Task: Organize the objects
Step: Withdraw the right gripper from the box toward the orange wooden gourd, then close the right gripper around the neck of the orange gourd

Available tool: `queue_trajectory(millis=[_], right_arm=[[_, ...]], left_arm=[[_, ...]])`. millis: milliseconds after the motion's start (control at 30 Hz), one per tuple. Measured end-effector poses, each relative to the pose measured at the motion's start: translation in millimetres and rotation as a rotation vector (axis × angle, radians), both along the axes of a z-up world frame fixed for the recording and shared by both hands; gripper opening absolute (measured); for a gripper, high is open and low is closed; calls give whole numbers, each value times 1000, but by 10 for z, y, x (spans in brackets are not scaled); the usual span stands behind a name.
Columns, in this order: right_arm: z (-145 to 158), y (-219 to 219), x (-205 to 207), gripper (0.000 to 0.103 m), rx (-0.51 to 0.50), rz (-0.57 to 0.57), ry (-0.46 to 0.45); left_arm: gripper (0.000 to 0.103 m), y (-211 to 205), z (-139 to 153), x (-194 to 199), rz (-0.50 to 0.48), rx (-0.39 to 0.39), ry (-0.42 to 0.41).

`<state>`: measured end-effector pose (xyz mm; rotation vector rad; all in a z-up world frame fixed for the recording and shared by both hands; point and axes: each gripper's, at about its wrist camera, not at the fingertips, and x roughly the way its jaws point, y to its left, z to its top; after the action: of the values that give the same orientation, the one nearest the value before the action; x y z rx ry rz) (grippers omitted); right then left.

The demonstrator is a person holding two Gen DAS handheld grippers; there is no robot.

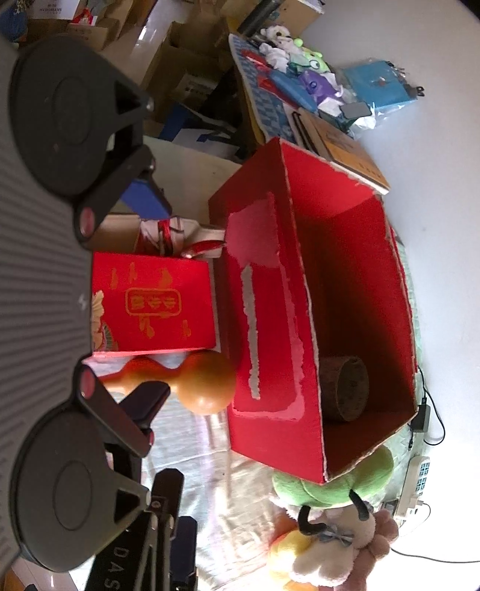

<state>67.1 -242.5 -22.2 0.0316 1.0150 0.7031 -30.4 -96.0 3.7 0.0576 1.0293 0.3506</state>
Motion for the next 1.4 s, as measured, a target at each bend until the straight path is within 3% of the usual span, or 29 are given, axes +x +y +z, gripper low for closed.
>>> queue_trajectory(millis=[233,533,700,900,1200,1400], right_arm=[[-104,-72,25,52,1,-7,57],[-341,-115,36,50,15,16,159],[-418,-114,79,47,51,12,192],[-471,-94,141,47,112,16,199],[-534,88,261,41,186,7,232],[-581,304,356,34,188,23,240]], left_arm=[[94,-66,-91,1,-6,3,27],[90,-67,-300,-135,-33,-49,53],[85,-40,-353,-162,-86,-106,28],[83,90,-399,-208,-158,-228,-22],[71,369,-424,-243,-219,-420,-47],[69,338,-431,-135,-286,-431,-47]])
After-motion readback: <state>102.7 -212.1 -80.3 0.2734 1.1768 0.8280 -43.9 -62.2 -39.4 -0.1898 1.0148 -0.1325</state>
